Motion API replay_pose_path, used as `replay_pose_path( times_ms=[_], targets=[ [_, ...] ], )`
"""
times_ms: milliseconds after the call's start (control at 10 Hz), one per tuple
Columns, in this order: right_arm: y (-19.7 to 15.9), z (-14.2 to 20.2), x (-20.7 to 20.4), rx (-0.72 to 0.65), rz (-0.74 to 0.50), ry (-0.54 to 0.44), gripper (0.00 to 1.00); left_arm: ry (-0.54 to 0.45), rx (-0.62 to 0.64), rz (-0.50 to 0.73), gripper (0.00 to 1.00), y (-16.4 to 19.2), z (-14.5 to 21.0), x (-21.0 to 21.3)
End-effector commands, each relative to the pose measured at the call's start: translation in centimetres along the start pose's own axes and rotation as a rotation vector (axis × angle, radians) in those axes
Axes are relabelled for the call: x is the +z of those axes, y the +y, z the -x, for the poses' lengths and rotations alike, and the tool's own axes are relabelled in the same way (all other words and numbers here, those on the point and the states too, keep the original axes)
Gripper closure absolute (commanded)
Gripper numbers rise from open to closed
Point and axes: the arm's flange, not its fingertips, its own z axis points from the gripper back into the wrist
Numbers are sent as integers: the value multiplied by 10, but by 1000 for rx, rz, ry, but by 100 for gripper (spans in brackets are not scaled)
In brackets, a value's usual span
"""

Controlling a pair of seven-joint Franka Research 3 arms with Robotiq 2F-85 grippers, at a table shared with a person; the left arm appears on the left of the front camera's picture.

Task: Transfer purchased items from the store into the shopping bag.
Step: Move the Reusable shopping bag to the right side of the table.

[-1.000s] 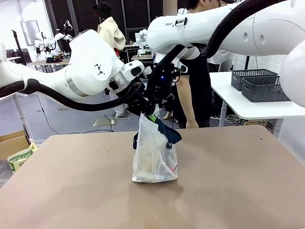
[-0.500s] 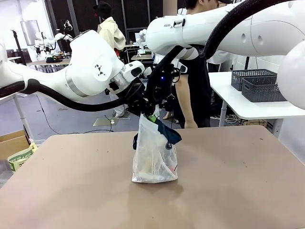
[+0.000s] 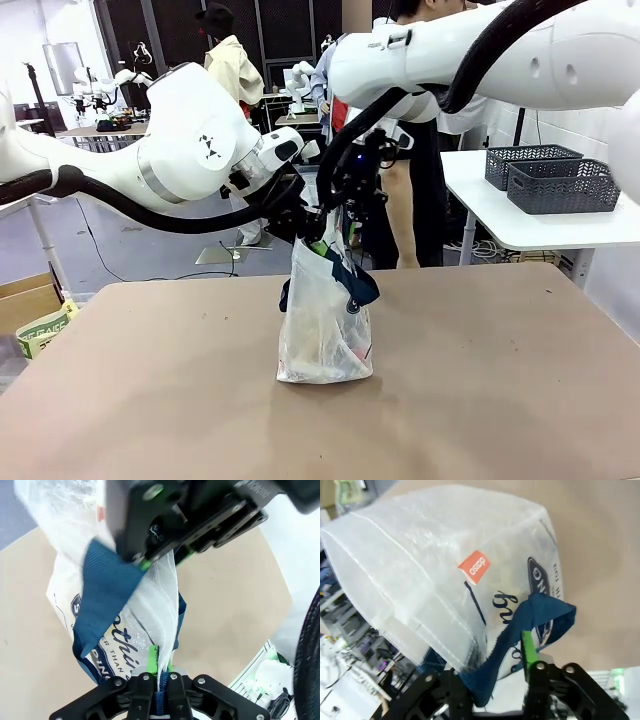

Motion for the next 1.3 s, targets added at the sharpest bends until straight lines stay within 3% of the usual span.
replay_pose_path(
  times_ms=[0,400,600,800,1000,1100,1200],
  targets=[
    [-29,25,1,46,-96,-25,0,-3,5,4,100,0,0,2],
    [-72,51,29,95,-190,-107,0,-3,5,4,100,0,0,2],
    [-101,69,41,215,-102,-131,0,-3,5,4,100,0,0,2],
    [-121,91,56,483,-76,-218,0,-3,5,4,100,0,0,2],
    [-143,117,62,779,16,-392,0,-3,5,4,100,0,0,2],
    [-156,124,65,829,-23,-478,0,-3,5,4,100,0,0,2],
    [-167,126,66,864,-84,-498,0,-3,5,4,100,0,0,2]
  ],
)
